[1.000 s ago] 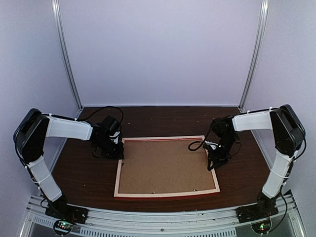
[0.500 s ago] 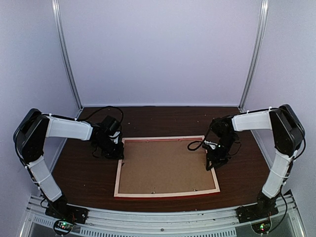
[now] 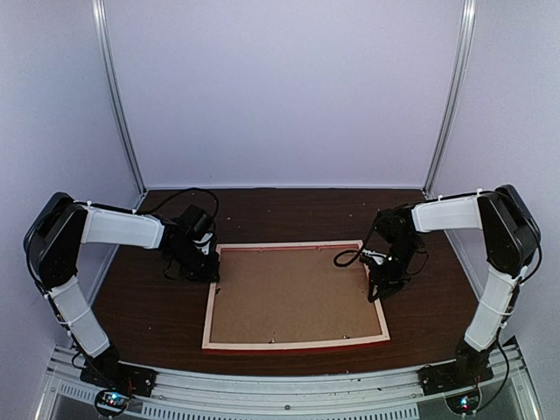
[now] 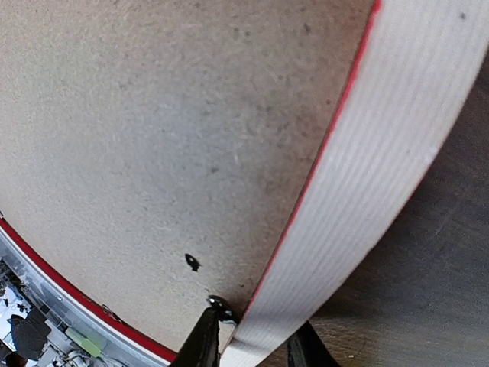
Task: Put the photo into the frame
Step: Press the fastener onto the backboard.
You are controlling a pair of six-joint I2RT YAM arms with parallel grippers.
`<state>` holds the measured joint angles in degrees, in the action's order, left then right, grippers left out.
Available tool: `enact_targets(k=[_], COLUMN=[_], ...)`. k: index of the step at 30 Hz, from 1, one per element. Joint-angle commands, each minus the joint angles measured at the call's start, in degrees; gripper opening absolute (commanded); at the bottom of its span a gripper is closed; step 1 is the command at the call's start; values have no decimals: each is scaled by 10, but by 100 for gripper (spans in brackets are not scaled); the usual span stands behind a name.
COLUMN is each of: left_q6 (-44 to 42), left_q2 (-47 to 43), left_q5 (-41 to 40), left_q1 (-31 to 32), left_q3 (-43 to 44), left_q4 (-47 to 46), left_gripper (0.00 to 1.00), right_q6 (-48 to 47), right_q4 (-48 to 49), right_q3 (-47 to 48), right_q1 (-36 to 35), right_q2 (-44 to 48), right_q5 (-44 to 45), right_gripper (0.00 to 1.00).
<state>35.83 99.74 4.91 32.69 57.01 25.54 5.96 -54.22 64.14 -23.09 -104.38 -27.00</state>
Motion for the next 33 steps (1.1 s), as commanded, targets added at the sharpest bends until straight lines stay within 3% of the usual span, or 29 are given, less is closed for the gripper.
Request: enact_targets(k=[1,8,14,17,30,33], left_q6=[-11,-11,-11,-10,-7,-10], left_q2=[2,0,-6,-7,-17,-19], left_q5=[-5,-6,-8,-9,-16,-19], left_q1=[4,4,4,4,4,4], left_q3=[-9,-11,-13,-14,-18,-14], left_q4=[21,22,22,22,24,26], left_gripper=[23,23,23,24,37,44], right_q6=[-5,-7,3,7,16,20], right_q4=[6,20,29,31,61,72], right_q3=[6,15,0,-9,-2,11], right_q1=[10,18,21,21,29,29], right_q2=[-12,-20,-7,1,-14,-28], right_q5=[20,-1,-3,1,-22,-26], right_gripper=[26,23,40,42,23,20])
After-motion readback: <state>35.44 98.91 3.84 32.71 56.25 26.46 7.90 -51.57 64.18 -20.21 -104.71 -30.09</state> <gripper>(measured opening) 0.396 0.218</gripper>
